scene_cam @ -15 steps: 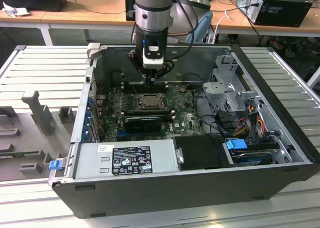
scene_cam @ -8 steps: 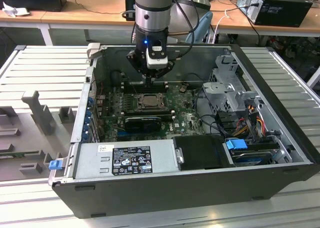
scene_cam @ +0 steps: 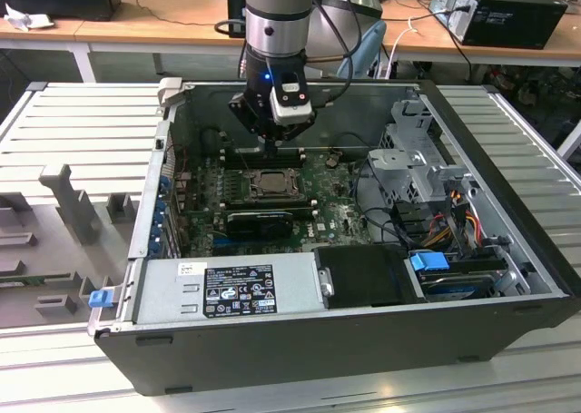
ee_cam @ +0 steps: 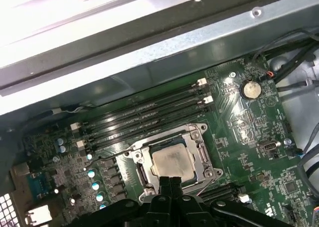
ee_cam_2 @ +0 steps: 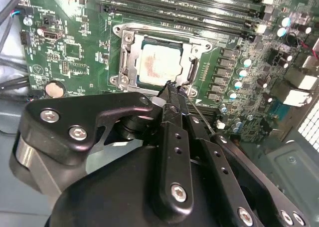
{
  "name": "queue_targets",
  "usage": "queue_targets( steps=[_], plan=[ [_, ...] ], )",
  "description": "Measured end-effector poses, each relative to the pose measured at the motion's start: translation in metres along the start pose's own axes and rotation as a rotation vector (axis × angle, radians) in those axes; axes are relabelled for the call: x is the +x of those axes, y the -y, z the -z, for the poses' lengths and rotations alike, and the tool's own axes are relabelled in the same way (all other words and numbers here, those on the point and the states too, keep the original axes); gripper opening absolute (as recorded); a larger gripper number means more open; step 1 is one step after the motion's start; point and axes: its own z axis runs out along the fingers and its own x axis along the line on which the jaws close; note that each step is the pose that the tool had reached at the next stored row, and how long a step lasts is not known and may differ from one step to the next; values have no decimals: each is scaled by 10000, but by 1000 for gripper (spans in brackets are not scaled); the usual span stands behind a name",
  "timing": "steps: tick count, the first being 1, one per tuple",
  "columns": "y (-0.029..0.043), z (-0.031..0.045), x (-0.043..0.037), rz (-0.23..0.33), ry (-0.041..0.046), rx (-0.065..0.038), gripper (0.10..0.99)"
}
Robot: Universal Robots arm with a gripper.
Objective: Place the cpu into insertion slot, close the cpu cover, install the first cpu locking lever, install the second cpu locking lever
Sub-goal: 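Install the first cpu locking lever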
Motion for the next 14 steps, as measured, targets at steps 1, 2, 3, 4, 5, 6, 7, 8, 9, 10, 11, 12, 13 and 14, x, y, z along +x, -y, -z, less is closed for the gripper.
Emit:
queue_targets(
  steps=[1, 2, 3, 4, 5, 6, 7, 8, 9, 10, 11, 12, 13, 14],
  plan=[
    [0, 0, 0, 138, -3, 2, 106],
    [0, 0, 0, 231, -4, 3, 106],
    [0, 0, 0, 317, -6, 4, 106],
    [0, 0, 0, 451, -8, 6, 106],
    [0, 0, 0, 552, -9, 6, 106],
    [0, 0, 0, 687, -12, 8, 106],
    [0, 0, 0, 775, -13, 9, 106],
    [0, 0, 0, 918, -14, 10, 106],
    [0, 0, 0, 1013, -16, 11, 106],
    [0, 0, 0, 1091, -17, 12, 106],
    [0, 0, 0, 1131, -15, 12, 106],
    [0, 0, 0, 1173, -15, 11, 106],
    [0, 0, 0, 1230, -15, 11, 106],
    [0, 0, 0, 1311, -15, 12, 106]
  ],
)
